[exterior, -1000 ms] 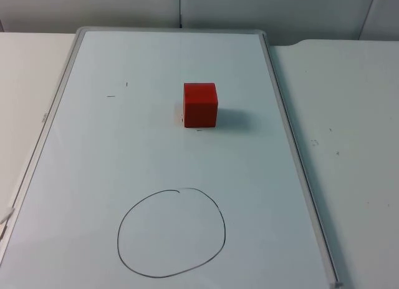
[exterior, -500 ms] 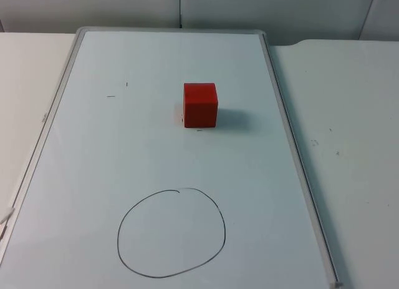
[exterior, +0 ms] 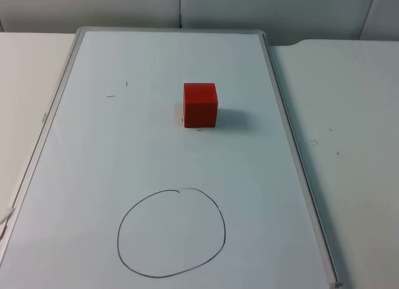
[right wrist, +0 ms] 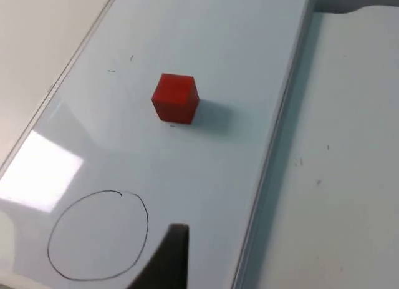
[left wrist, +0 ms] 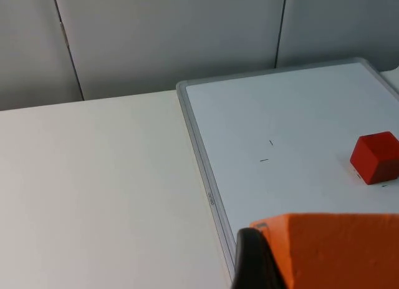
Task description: Pick up one cube with the left hand and another cube with the right hand. First place the cube in the right hand at the target position, then stack the cube in the left hand on top.
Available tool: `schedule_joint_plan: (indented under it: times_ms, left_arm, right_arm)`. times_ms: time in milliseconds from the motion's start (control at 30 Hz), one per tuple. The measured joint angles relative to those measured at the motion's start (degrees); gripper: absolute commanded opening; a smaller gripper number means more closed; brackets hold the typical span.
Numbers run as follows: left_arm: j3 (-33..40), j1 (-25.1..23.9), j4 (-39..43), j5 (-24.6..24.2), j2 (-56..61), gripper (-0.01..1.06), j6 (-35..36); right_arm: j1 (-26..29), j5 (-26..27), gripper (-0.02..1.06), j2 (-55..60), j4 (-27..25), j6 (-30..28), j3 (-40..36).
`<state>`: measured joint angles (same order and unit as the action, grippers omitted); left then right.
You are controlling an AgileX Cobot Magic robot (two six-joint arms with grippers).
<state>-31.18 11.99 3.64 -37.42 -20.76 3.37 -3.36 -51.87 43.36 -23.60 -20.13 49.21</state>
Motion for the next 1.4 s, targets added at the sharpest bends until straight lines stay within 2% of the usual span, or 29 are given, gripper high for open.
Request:
schedule_joint_plan:
  times_ms: [33,67,133,233,267,333,367,400,533,567,600,667,733,900,1200,1400]
  left_arm:
    - [0.0,0.0,0.0,0.0,0.0,0.02,0.0]
    - [0.0,0.0,0.0,0.0,0.0,0.02,0.0]
    - [0.0,0.0,0.0,0.0,0.0,0.02,0.0]
    - [0.0,0.0,0.0,0.0,0.0,0.02,0.0]
    - [0.0,0.0,0.0,0.0,0.0,0.02,0.0]
    - [0.0,0.0,0.1,0.0,0.0,0.02,0.0]
    - [0.0,0.0,0.1,0.0,0.0,0.02,0.0]
    - [0.0,0.0,0.1,0.0,0.0,0.02,0.0]
    - [0.0,0.0,0.1,0.0,0.0,0.02,0.0]
    - [0.0,0.0,0.1,0.0,0.0,0.02,0.0]
    - [0.0,0.0,0.1,0.0,0.0,0.02,0.0]
    - [0.0,0.0,0.1,0.0,0.0,0.02,-0.1]
    - [0.0,0.0,0.2,0.0,0.0,0.02,-0.1]
    - [0.0,0.0,0.3,-0.1,0.0,0.02,-0.1]
    - [0.0,0.0,0.3,-0.1,0.0,0.02,-0.1]
    - [0.0,0.0,0.3,-0.1,0.0,0.02,-0.1]
  right_arm:
    - [0.0,0.4,0.95,5.0,-1.4,-1.1,2.6]
    - [0.0,0.4,0.94,5.0,-1.4,-1.1,2.6]
    - [-1.4,2.6,0.94,14.9,-2.7,-2.7,9.2]
    - [-7.0,5.8,0.94,28.4,-0.1,0.7,19.1]
    - [-7.0,5.8,0.94,28.4,-0.1,0.7,19.1]
    - [-11.9,6.9,0.94,36.6,5.1,7.3,26.3]
    - [-16.1,7.2,0.94,43.3,11.5,14.9,31.0]
    - [-16.1,7.2,0.94,43.3,11.5,14.9,31.0]
    - [-25.2,6.1,0.93,59.4,28.1,34.0,42.7]
    - [-26.8,5.3,0.93,62.5,30.4,37.2,45.3]
    - [-26.8,5.3,0.93,62.5,30.4,37.2,45.3]
    - [-30.1,4.3,0.93,69.3,33.9,41.7,50.0]
    - [-32.2,3.2,0.93,74.7,35.5,44.7,54.6]
    - [-33.5,1.4,0.93,83.0,36.3,49.1,60.3]
    - [-33.4,3.2,0.93,91.7,36.9,54.5,62.0]
    - [-33.2,5.0,0.92,94.7,37.1,56.0,62.5]
